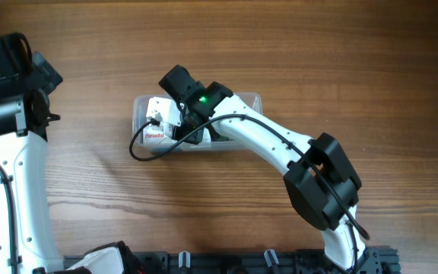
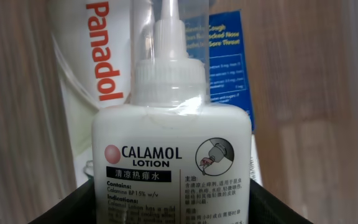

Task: Pack container
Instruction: 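Carry the Calamol bottle over the container and lower it in, then open the right gripper, release the bottle, and lift away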

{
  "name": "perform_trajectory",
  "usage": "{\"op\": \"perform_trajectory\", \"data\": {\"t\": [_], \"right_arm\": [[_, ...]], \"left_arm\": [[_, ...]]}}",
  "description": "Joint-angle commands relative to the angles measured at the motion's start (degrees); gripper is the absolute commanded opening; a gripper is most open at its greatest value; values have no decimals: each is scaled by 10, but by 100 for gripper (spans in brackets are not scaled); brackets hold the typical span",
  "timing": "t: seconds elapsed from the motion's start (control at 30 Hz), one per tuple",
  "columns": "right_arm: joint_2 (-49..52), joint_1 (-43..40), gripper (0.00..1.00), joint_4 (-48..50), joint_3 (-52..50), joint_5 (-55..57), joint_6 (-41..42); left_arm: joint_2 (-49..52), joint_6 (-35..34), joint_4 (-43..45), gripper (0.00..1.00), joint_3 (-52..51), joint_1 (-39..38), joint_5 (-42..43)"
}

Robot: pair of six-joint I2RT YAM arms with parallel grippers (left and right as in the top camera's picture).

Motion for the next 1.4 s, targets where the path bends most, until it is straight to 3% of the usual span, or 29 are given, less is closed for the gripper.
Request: {"op": "perform_trajectory", "data": {"t": [0.0, 0.33, 0.5, 0.6, 0.73, 0.9, 1.07, 1.2, 1.37], "right_arm": [[-4, 0, 44, 16, 2, 4, -66], [-4, 0, 55, 57, 2, 10, -96], [-4, 0, 82, 61, 2, 15, -96], [-4, 0, 90, 72, 2, 42, -96], [-4, -1, 93, 86, 2, 53, -77], [-20, -1, 93, 91, 2, 81, 15], [-82, -20, 93, 85, 2, 182, 204], [-189, -50, 93, 49, 2, 172, 297], [-408, -76, 100, -6, 2, 110, 315]], "left_arm": [[-3, 9, 1, 100, 3, 2, -7], [-3, 9, 1, 100, 3, 2, -7], [-3, 9, 1, 100, 3, 2, -7], [-3, 9, 1, 100, 3, 2, -7], [-3, 9, 1, 100, 3, 2, -7], [-3, 9, 1, 100, 3, 2, -7], [-3, 9, 1, 100, 3, 2, -7], [-3, 9, 1, 100, 3, 2, -7], [-3, 9, 1, 100, 3, 2, -7]]}}
